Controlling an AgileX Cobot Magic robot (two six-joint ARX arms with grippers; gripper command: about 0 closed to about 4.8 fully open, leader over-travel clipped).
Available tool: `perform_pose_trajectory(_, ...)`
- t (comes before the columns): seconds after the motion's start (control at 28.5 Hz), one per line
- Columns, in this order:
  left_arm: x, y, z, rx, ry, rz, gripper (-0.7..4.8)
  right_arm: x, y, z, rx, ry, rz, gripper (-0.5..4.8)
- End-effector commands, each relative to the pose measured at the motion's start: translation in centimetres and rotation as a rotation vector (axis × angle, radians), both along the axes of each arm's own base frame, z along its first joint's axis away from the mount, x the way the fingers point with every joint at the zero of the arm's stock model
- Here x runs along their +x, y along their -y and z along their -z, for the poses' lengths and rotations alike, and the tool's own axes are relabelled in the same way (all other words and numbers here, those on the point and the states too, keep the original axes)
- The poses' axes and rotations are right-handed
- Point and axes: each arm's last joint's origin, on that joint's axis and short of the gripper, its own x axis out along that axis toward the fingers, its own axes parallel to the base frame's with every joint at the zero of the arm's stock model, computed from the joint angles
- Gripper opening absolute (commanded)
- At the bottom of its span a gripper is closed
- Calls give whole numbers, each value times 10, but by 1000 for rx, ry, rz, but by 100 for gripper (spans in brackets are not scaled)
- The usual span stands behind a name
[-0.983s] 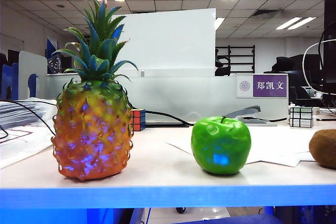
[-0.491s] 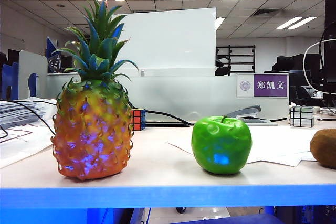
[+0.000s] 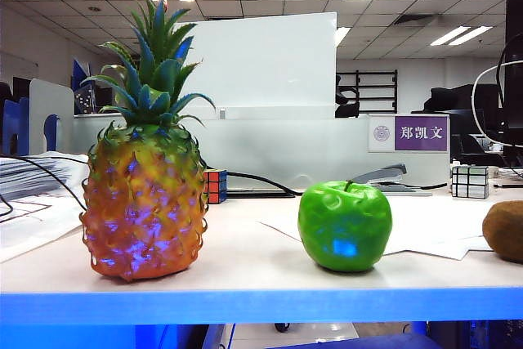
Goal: Arrange all the fruits from large to small from left to right in a row.
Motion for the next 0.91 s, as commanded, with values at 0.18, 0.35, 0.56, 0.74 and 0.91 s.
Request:
perform_pose_trajectory(0.18, 12, -11, 14, 89, 25, -217, -4, 0, 0, -2, 6, 14, 1, -6)
perform_pose_trajectory(0.35, 28, -16, 37, 61, 56, -312, -4, 0, 0, -2, 6, 14, 1, -5)
perform_pose_trajectory(0.56, 36, -20, 55, 43, 44, -360, -4, 0, 0, -2, 6, 14, 2, -5)
perform_pose_trajectory(0.74, 41, -21, 64, 36, 87, -374, -4, 0, 0, -2, 6, 14, 1, -5)
perform_pose_trajectory(0.91, 43, -23, 71, 38, 78, -405, -4, 0, 0, -2, 6, 14, 1, -5)
